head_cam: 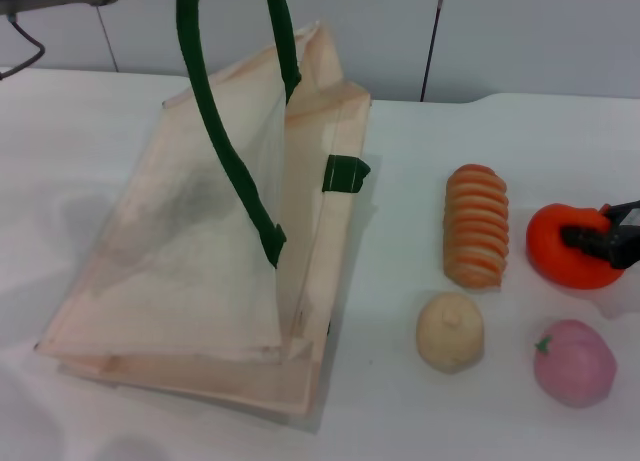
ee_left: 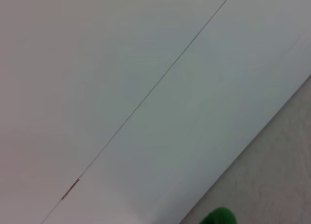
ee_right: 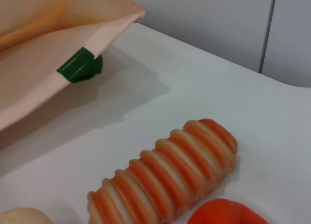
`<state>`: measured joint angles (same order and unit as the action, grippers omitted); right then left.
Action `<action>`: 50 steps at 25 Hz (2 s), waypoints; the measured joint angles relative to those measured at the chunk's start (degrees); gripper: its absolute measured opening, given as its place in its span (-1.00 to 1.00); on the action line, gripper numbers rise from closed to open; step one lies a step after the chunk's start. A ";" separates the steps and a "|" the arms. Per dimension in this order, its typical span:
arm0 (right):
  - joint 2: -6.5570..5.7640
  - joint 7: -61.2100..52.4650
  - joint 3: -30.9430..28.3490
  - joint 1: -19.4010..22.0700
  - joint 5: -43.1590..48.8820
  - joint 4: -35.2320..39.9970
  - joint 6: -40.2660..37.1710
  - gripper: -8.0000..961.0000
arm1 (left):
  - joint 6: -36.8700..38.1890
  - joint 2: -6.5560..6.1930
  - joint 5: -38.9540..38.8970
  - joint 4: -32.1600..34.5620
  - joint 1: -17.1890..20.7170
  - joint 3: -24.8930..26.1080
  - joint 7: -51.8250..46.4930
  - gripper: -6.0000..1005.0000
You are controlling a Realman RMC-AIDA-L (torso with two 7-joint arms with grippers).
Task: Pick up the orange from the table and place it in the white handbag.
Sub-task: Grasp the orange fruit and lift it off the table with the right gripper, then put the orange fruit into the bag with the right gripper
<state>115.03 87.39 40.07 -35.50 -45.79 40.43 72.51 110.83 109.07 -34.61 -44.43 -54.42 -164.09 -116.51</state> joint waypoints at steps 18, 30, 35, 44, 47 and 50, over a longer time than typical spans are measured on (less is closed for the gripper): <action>-0.03 -0.03 -1.07 0.00 -0.03 0.63 0.19 -0.61 | 0.00 -0.09 -0.73 0.14 0.20 0.00 -0.21 -0.75; 0.39 0.61 -4.22 0.44 -0.14 4.13 5.02 -0.62 | 0.00 -0.09 -0.73 0.20 0.27 0.00 -0.21 -0.75; 0.62 1.04 -5.49 0.38 -1.52 5.71 8.06 -0.62 | 0.00 -0.09 -0.73 0.22 0.28 0.00 -0.21 -0.75; 0.84 3.99 -3.07 -3.41 -6.11 3.27 12.71 -0.62 | 0.00 -0.09 -0.81 0.50 -0.27 0.00 -0.21 -0.75; 0.89 4.97 -1.12 -5.95 -6.17 -0.14 12.29 -0.62 | 0.00 -0.09 -1.16 0.88 -0.39 0.00 -0.21 -0.75; 0.98 6.05 -0.57 -8.19 -6.17 -2.76 12.21 -0.62 | 0.00 -0.09 -1.40 1.18 -0.46 0.00 -0.21 -0.75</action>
<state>116.01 93.44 39.50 -43.69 -51.96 37.67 84.73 110.83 108.98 -36.01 -43.25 -54.88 -164.09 -116.72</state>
